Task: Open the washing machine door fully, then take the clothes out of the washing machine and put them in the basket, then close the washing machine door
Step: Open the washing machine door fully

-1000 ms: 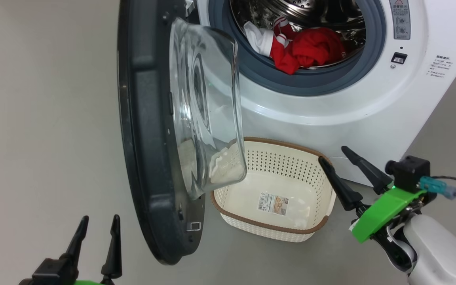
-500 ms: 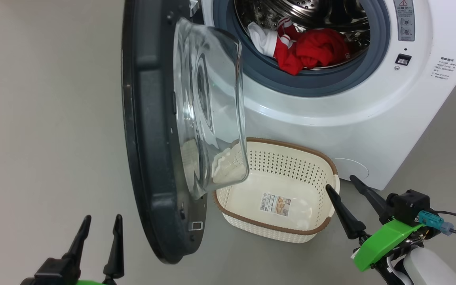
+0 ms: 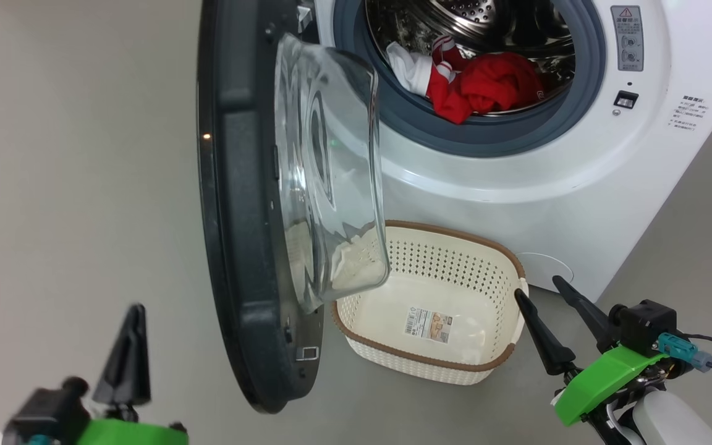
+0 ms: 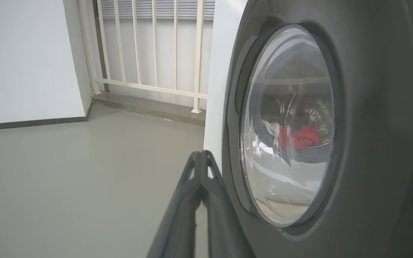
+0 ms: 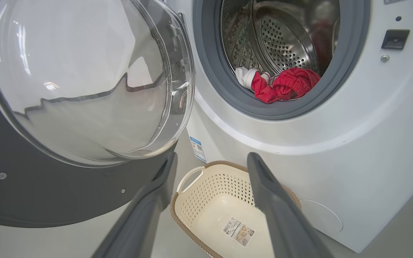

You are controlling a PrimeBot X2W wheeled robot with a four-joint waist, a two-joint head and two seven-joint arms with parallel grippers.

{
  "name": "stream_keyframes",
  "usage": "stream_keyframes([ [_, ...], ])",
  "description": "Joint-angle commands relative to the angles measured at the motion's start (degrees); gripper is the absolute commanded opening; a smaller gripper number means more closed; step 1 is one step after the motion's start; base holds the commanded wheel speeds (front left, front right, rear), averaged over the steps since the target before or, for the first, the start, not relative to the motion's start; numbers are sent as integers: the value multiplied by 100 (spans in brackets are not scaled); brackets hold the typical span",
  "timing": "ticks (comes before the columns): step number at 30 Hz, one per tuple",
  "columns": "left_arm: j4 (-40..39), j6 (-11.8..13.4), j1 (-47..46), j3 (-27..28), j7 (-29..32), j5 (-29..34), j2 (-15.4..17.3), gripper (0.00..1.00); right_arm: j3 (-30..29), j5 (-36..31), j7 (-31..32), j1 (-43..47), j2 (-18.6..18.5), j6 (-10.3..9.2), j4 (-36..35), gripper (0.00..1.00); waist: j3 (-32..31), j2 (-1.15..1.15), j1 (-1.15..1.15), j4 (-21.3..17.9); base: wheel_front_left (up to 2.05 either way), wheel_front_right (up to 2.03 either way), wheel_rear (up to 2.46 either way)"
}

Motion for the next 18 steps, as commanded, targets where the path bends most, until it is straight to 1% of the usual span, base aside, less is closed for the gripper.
stream_keyframes([
  [1,-442,10,-323,289,-54,-150,92,0,75,-50,-70,76,-6,9,-107,100,-29,0,0,13,0,0,0],
  [6,-1419,5,-439,234,-54,-367,92,0,16,-82,-70,120,0,9,-154,100,-99,0,0,23,0,0,0],
  [7,-1419,5,-439,234,-54,-367,92,0,16,-82,-70,120,0,9,-154,100,-99,0,0,23,0,0,0],
  [8,-1632,7,-438,173,-54,-369,92,0,8,-90,-70,124,0,9,-163,100,-110,0,0,21,0,0,0],
  [11,-2119,28,-371,-105,-54,-342,92,0,-11,-99,-70,135,2,9,-188,100,-143,0,0,5,0,0,0],
  [18,-2619,52,-167,-1049,-54,66,92,0,-70,-135,-70,174,9,9,-273,100,-179,0,0,-42,0,0,0],
])
